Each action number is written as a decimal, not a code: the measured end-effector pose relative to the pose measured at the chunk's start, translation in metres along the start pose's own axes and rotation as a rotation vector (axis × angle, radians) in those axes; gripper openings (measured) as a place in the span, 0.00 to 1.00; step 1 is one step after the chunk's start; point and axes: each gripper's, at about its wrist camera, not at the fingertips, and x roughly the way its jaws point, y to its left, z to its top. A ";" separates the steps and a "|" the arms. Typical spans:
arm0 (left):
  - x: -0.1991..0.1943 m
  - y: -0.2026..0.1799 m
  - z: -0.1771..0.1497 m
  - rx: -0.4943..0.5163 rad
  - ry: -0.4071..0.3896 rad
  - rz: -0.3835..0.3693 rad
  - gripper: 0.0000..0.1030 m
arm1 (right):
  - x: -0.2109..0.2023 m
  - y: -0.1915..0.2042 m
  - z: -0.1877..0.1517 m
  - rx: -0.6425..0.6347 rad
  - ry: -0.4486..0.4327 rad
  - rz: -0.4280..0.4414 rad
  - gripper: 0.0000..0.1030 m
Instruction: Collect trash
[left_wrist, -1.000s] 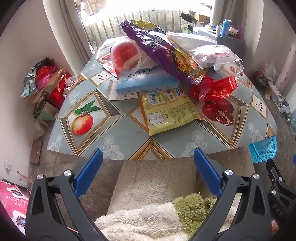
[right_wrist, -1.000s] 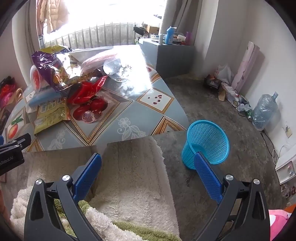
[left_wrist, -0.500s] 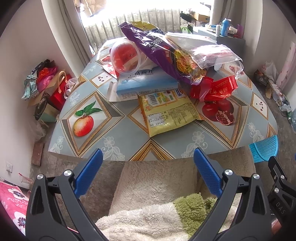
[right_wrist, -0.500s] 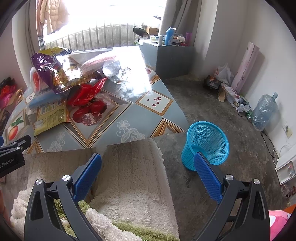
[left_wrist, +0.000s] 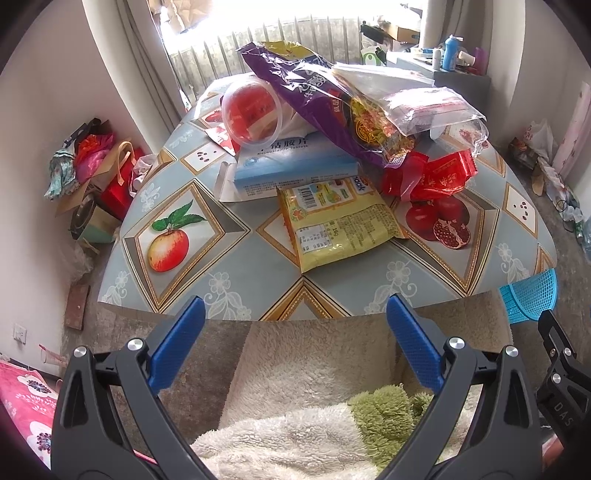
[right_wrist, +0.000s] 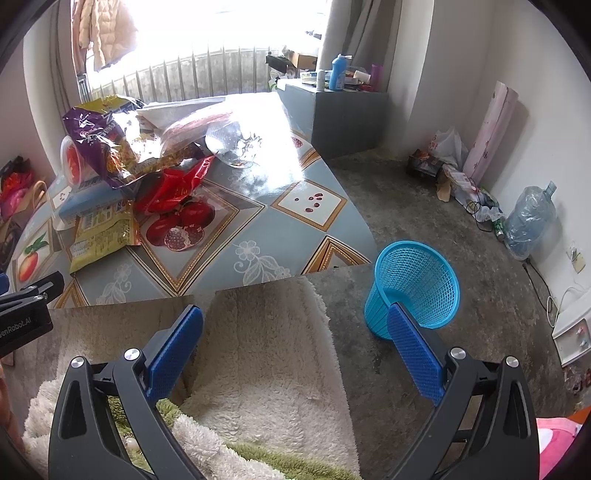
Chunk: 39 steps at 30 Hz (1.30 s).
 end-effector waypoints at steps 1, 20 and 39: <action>0.001 -0.001 -0.001 0.001 0.000 0.001 0.92 | 0.000 0.000 0.000 0.000 0.000 0.000 0.94; 0.008 -0.001 -0.005 -0.009 0.013 0.009 0.92 | 0.004 0.002 -0.002 0.010 0.008 0.017 0.94; 0.010 0.008 0.018 -0.027 -0.089 0.017 0.92 | 0.014 0.003 0.014 0.016 -0.009 0.039 0.94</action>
